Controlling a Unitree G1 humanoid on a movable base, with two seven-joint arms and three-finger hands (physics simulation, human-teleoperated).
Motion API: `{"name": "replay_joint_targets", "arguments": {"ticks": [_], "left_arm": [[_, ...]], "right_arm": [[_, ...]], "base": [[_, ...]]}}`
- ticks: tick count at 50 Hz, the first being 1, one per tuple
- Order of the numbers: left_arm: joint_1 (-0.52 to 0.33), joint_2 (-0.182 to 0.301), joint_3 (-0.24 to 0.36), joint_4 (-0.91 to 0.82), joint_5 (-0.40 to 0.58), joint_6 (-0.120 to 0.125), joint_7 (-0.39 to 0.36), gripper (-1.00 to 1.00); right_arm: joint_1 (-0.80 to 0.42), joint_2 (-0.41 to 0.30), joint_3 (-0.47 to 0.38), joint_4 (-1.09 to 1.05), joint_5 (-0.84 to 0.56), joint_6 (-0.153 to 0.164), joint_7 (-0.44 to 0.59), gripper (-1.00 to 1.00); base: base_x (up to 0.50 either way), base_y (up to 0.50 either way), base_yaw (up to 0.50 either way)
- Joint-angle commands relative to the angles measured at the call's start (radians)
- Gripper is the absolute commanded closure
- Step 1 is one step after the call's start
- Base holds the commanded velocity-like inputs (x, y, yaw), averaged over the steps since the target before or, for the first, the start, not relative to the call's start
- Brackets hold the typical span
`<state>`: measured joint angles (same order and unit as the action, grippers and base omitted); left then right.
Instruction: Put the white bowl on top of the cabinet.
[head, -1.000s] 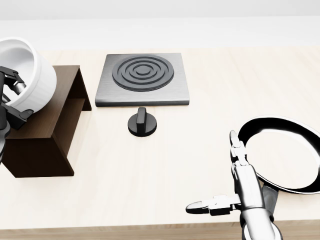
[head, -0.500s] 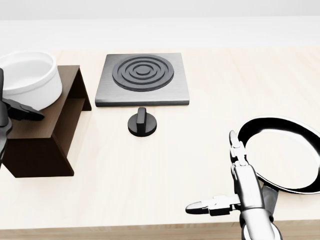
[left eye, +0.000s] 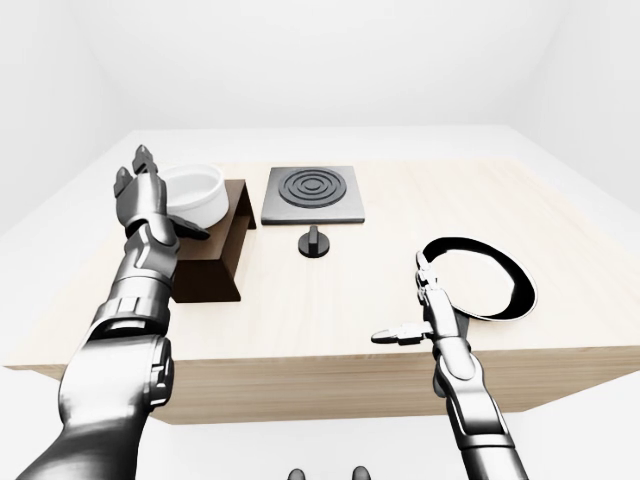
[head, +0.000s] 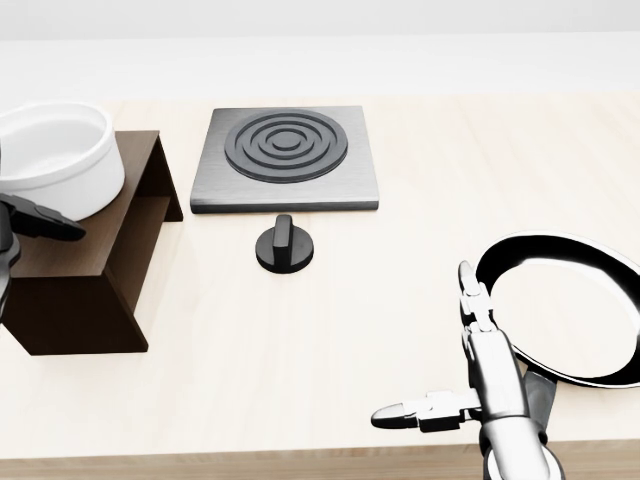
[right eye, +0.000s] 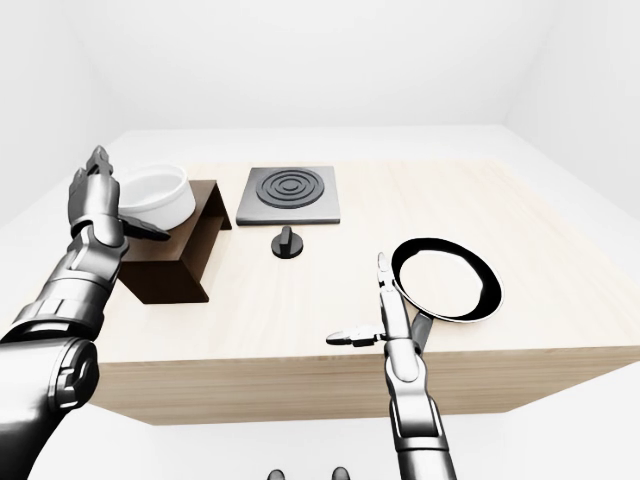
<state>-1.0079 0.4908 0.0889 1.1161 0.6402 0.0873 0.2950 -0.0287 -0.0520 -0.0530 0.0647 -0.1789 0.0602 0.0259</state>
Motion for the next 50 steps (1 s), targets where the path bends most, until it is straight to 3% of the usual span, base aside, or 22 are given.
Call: {"name": "replay_joint_targets", "arguments": {"ticks": [1,7,14,21,24,26,31,39,44,50], "left_arm": [[0.001,-0.001,0.003,-0.005,0.0,0.0,0.007,-1.0],[0.019,-0.004,0.001,-0.036,0.003,0.0,0.001,-1.0],[0.093,-0.021,0.002,-0.194,0.041,0.0,-0.029,-1.0],[0.334,-0.072,-0.003,-0.702,0.204,0.0,-0.187,-1.0],[0.383,-0.096,0.01,-0.797,0.271,0.0,-0.23,-1.0],[0.481,-0.126,0.011,-1.003,0.339,0.0,-0.301,-1.0],[0.566,-0.201,0.031,-1.173,0.44,0.0,-0.323,-1.0],[0.672,-0.273,0.086,-1.38,0.394,0.0,-0.304,-1.0],[0.723,-0.307,0.12,-1.449,0.289,0.0,-0.221,-1.0],[0.744,-0.314,0.121,-1.49,0.209,0.0,-0.173,-1.0]], "right_arm": [[-0.001,0.001,0.001,0.003,-0.001,-0.002,-0.001,-1.0],[-0.005,0.0,0.001,0.013,-0.002,-0.007,-0.004,-1.0],[-0.009,0.0,0.001,0.022,-0.003,-0.009,-0.005,-1.0],[-0.015,0.003,0.007,0.027,-0.004,-0.005,-0.009,-1.0],[-0.013,0.004,0.009,0.019,-0.004,0.001,-0.009,-1.0],[-0.025,0.006,0.007,0.011,0.002,0.018,-0.006,-1.0],[-0.062,-0.002,-0.007,0.019,0.022,0.027,-0.008,-1.0],[-0.097,-0.006,-0.009,-0.137,0.026,0.027,-0.017,-1.0],[-0.159,-0.008,-0.017,-0.123,0.024,0.027,-0.049,-1.0],[-0.195,-0.014,-0.018,-0.105,0.038,0.027,-0.061,-1.0]], "base": [[0.0,0.0,0.0],[0.0,0.0,0.0],[0.0,0.0,0.0],[0.0,0.0,0.0],[0.0,0.0,0.0],[0.0,0.0,0.0],[0.0,0.0,0.0],[0.0,0.0,0.0],[0.0,0.0,0.0],[0.0,0.0,0.0]]}}
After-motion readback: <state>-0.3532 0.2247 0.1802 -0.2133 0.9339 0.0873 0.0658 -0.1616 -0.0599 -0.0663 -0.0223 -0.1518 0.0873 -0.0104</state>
